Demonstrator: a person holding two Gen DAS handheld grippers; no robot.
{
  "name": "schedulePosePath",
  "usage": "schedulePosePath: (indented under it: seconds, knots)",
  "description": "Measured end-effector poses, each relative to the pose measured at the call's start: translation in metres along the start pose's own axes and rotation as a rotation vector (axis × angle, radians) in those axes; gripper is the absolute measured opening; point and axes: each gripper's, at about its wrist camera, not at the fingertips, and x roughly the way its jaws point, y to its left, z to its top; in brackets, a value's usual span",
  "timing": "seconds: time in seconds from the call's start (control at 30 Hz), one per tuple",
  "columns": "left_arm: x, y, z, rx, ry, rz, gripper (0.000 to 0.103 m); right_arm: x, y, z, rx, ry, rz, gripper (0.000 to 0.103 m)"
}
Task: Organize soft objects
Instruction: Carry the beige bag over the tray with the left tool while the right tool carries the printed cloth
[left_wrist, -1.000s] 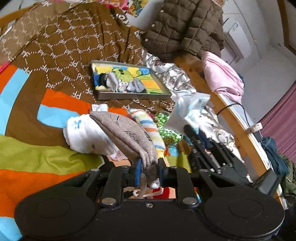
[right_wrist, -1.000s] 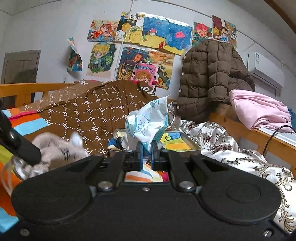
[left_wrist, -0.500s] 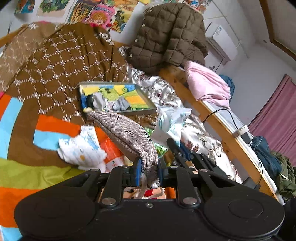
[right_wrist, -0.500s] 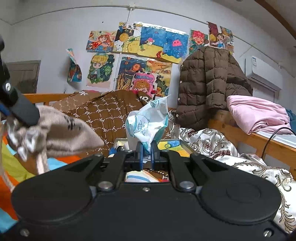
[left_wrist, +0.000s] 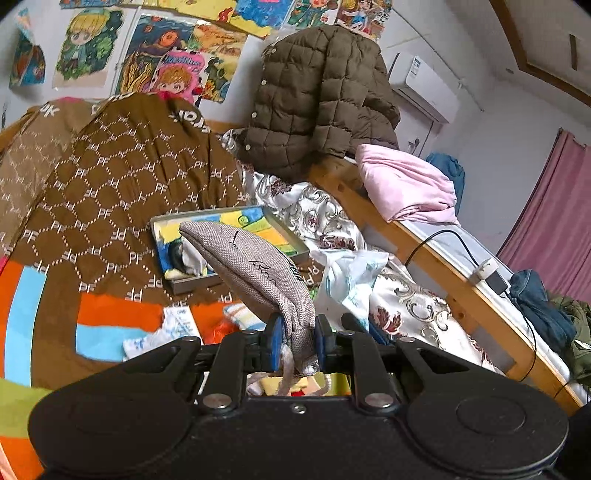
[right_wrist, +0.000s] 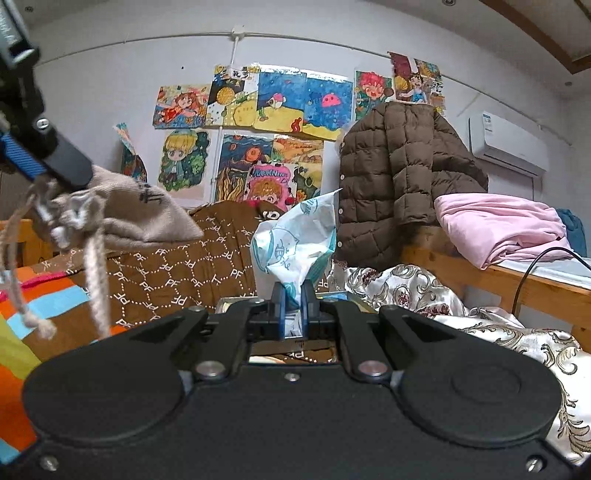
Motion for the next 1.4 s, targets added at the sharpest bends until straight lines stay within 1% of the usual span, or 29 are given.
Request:
schedulePosePath:
  seconds: [0.17, 0.23, 0.33, 0.4, 0.57, 0.67, 0.83, 0.93, 1.07, 1.2, 1.3, 1.4]
  knots:
    - [0.018, -0.003, 0.018, 0.038, -0.023, 0.016, 0.020, -0.001, 0.000, 0.001, 0.012, -0.041, -0.009, 0.003]
    - [0.029, -0.002, 0.025, 0.043, -0.030, 0.029, 0.020, 0.007, -0.002, 0.003, 0.017, -0.061, -0.017, 0.003]
    - [0.049, 0.000, 0.034, 0.045, -0.034, 0.046, 0.020, 0.020, -0.007, 0.000, 0.067, -0.063, -0.028, 0.003]
    - [0.062, 0.002, 0.040, 0.055, -0.043, 0.049, 0.020, 0.028, -0.008, -0.002, 0.077, -0.064, -0.035, 0.003]
    - [0.100, 0.008, 0.057, 0.081, -0.083, 0.028, 0.020, 0.050, -0.012, -0.007, 0.107, -0.068, -0.057, 0.003]
    - [0.129, 0.016, 0.067, 0.074, -0.105, 0.030, 0.020, 0.066, -0.014, -0.006, 0.142, -0.064, -0.061, 0.003]
    - [0.180, 0.031, 0.083, 0.044, -0.120, 0.067, 0.020, 0.096, -0.020, -0.008, 0.202, -0.065, -0.044, 0.003]
    - [0.213, 0.041, 0.092, 0.029, -0.113, 0.106, 0.020, 0.123, -0.022, -0.018, 0.210, -0.012, -0.032, 0.003]
    - [0.251, 0.050, 0.103, 0.020, -0.095, 0.140, 0.020, 0.155, -0.021, -0.036, 0.235, 0.070, -0.014, 0.003]
    - [0.283, 0.060, 0.116, -0.021, -0.088, 0.138, 0.020, 0.180, -0.028, -0.039, 0.262, 0.126, 0.022, 0.003]
    - [0.305, 0.065, 0.124, -0.031, -0.091, 0.140, 0.020, 0.202, -0.042, -0.038, 0.302, 0.164, 0.033, 0.003]
    - [0.328, 0.069, 0.127, -0.034, -0.085, 0.142, 0.020, 0.222, -0.053, -0.049, 0.321, 0.224, 0.044, 0.003]
